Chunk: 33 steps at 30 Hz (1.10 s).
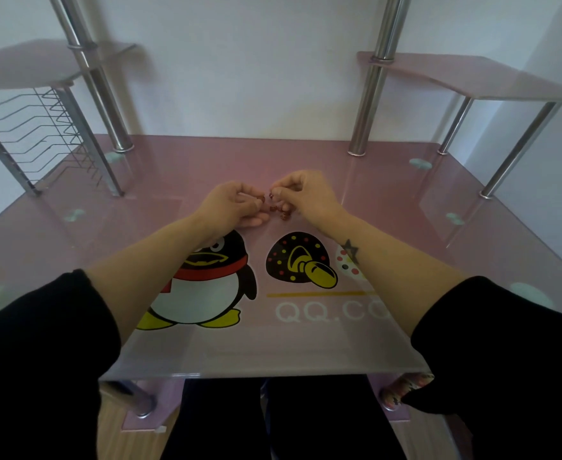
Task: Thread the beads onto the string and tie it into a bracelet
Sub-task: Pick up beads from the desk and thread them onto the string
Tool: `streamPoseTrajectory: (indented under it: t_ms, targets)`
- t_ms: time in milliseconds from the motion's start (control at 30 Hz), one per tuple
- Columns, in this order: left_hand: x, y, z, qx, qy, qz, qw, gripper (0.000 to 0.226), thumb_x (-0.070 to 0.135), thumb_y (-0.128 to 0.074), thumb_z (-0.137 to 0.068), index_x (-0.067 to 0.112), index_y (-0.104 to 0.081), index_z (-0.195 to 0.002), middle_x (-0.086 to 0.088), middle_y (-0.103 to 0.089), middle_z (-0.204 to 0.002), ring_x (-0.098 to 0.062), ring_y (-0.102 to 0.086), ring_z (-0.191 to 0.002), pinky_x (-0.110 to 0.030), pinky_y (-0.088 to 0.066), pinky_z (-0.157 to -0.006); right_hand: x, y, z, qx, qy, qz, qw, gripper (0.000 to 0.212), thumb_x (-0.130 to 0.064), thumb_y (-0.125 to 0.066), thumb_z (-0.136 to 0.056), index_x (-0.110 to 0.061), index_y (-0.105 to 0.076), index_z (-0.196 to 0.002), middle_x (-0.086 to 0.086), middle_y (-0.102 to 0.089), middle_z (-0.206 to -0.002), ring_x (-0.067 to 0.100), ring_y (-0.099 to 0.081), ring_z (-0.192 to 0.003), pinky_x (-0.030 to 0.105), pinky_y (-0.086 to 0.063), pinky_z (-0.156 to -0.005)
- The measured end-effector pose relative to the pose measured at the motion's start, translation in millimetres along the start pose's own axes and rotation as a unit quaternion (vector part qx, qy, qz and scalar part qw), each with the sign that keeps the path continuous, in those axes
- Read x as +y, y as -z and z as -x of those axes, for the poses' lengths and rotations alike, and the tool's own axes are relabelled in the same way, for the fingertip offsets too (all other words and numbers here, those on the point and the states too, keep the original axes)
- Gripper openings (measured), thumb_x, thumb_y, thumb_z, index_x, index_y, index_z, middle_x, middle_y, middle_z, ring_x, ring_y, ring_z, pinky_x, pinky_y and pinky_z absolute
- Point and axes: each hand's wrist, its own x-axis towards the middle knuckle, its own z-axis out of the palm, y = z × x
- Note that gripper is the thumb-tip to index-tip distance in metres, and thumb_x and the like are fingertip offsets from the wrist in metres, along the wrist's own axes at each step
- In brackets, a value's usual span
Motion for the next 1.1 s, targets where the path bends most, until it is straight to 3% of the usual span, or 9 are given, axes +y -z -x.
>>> streamPoseTrajectory:
  t_ms: [100, 300, 467, 633, 867, 1100]
  targets:
    - [0.4, -0.7, 0.3, 0.003, 0.000, -0.001, 1.000, 0.014, 0.004, -0.061, -0.091, 0.004, -0.060, -0.105, -0.016, -0.073, -0.092, -0.019, -0.073, -0.080, -0.024, -0.060, -0.068, -0.2, -0.5, -0.2, -0.002, -0.001, -0.007, 1.000, 0.012, -0.007, -0.064, -0.089, -0.001, -0.068, -0.098, 0.019, -0.072, -0.087, 0.019, -0.060, -0.063, 0.022, -0.052, -0.060]
    - [1.8, -2.7, 3.0, 0.006, -0.011, -0.006, 1.000, 0.012, 0.004, -0.065, -0.088, 0.008, -0.065, -0.099, -0.011, -0.073, -0.084, -0.016, -0.072, -0.076, -0.022, -0.059, -0.069, -2.8, 0.3, 1.2, 0.013, 0.024, -0.004, 1.000, 0.015, -0.009, -0.066, -0.087, 0.000, -0.070, -0.099, 0.011, -0.071, -0.088, 0.001, -0.059, -0.063, 0.007, -0.048, -0.058]
    - [3.2, -3.1, 6.3, 0.003, -0.010, 0.013, 1.000, 0.013, 0.000, -0.066, -0.085, 0.007, -0.064, -0.096, -0.012, -0.073, -0.082, -0.018, -0.073, -0.079, -0.024, -0.060, -0.071, -1.9, -0.2, 1.1, 0.010, 0.035, 0.015, 0.999, 0.015, -0.011, -0.067, -0.087, -0.001, -0.071, -0.098, 0.010, -0.071, -0.089, 0.006, -0.059, -0.070, 0.005, -0.047, -0.062]
    - [2.6, -2.7, 6.2, 0.008, -0.010, 0.020, 1.000, 0.014, -0.002, -0.067, -0.084, 0.007, -0.064, -0.094, -0.009, -0.074, -0.078, -0.018, -0.073, -0.078, -0.023, -0.059, -0.069, -0.2, -2.1, 0.4, -0.001, 0.044, 0.038, 0.998, 0.011, -0.011, -0.067, -0.087, -0.003, -0.072, -0.093, 0.001, -0.067, -0.082, -0.002, -0.057, -0.068, 0.003, -0.045, -0.061]
    - [1.0, -2.2, 5.3, 0.010, -0.009, 0.012, 1.000, 0.015, -0.001, -0.069, -0.083, 0.006, -0.065, -0.096, -0.015, -0.074, -0.086, -0.023, -0.073, -0.084, -0.029, -0.060, -0.077, 0.6, -3.0, -0.2, -0.004, 0.055, 0.062, 0.997, 0.009, -0.012, -0.067, -0.087, -0.006, -0.072, -0.091, -0.001, -0.067, -0.081, -0.001, -0.057, -0.068, 0.006, -0.045, -0.062]
    - [2.9, -3.3, 6.3, 0.008, -0.006, 0.011, 1.000, 0.015, 0.000, -0.070, -0.082, 0.006, -0.066, -0.096, -0.017, -0.074, -0.088, -0.023, -0.074, -0.083, -0.025, -0.059, -0.072, 1.8, -2.2, 0.0, -0.006, 0.056, 0.068, 0.996, 0.010, -0.013, -0.068, -0.086, -0.005, -0.073, -0.091, -0.003, -0.066, -0.078, -0.002, -0.058, -0.067, 0.004, -0.045, -0.061]
